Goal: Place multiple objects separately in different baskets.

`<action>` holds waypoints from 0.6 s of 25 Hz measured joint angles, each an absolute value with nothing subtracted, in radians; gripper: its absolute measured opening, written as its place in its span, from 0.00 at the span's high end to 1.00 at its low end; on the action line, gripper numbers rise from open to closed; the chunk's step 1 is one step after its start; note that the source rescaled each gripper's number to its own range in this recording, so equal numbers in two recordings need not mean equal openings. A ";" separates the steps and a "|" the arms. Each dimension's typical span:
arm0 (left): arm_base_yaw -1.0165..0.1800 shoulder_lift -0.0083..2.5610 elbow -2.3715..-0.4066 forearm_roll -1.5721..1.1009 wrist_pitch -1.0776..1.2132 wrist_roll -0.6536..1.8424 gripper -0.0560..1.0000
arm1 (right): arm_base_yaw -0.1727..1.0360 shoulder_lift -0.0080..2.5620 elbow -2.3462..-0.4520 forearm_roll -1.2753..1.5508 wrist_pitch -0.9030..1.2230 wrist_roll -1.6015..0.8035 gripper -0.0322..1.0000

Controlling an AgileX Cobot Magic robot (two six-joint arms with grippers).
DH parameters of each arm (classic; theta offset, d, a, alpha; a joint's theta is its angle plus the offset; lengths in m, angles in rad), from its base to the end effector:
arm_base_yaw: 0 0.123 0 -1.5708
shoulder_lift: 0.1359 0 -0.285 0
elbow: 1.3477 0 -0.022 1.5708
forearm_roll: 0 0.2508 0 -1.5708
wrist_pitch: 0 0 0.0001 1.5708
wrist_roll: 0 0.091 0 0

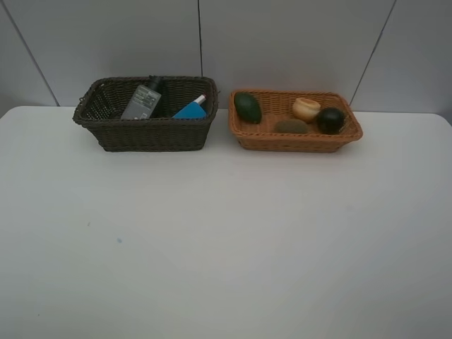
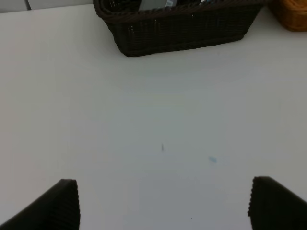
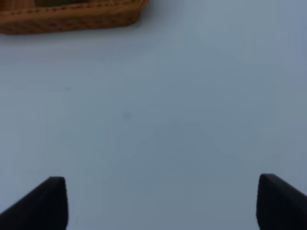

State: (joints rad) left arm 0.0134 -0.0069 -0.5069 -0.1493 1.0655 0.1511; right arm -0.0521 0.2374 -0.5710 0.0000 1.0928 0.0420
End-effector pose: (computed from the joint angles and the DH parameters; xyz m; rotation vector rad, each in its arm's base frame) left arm -0.0072 -0.0120 0.2795 0.1480 2.0217 -0.0745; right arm 0.0257 -0.0013 0.2927 0.1055 2.2403 -0.0055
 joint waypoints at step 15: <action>0.013 -0.007 -0.507 -0.149 1.065 0.151 0.13 | -0.052 -0.003 -0.512 0.000 1.065 0.037 0.04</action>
State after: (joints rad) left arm 0.0134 -0.0069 -0.5069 -0.1493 1.0655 0.1511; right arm -0.0521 -0.0032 -0.5121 0.0000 1.0647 0.0370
